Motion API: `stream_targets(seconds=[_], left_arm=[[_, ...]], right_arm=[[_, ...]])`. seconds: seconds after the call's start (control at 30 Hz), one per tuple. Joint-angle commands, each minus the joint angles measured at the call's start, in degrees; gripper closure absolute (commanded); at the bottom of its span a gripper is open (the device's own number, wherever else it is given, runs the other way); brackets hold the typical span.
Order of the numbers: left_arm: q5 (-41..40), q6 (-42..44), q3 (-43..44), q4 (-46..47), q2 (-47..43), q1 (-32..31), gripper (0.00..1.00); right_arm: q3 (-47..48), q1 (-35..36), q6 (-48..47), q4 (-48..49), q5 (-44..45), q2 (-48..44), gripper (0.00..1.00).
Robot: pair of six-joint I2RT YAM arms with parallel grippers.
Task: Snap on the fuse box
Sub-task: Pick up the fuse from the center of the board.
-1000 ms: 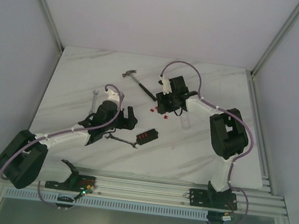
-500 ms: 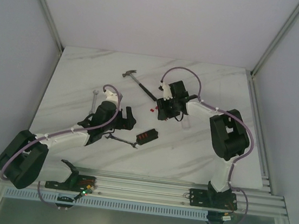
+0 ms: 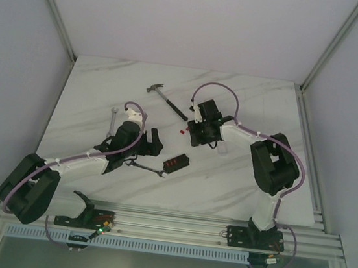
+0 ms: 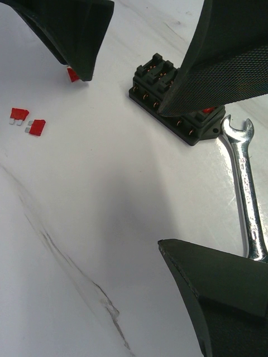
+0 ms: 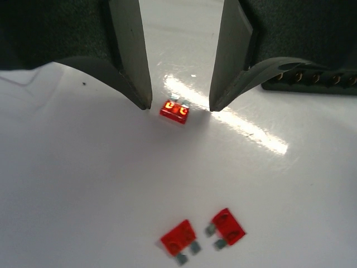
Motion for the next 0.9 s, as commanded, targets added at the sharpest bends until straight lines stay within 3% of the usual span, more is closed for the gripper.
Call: stream_targets(seconds=[0.0, 0.43, 0.87], left_arm=[[0.17, -0.94, 1.24, 0.25, 0.31, 0.34, 0.00], [-0.25, -2.27, 1.38, -0.23, 0.67, 0.61, 0.00], [-0.54, -2.72, 1.04, -0.39, 0.23, 0.70, 0.00]], right_arm=[[3.09, 1.43, 5.47, -2.67, 8.70, 0.56, 0.49], [4.17, 5.66, 16.15, -4.93, 17.15, 4.10, 0.56], [5.50, 5.56, 15.58, -5.84, 17.82, 5.86, 0.57]])
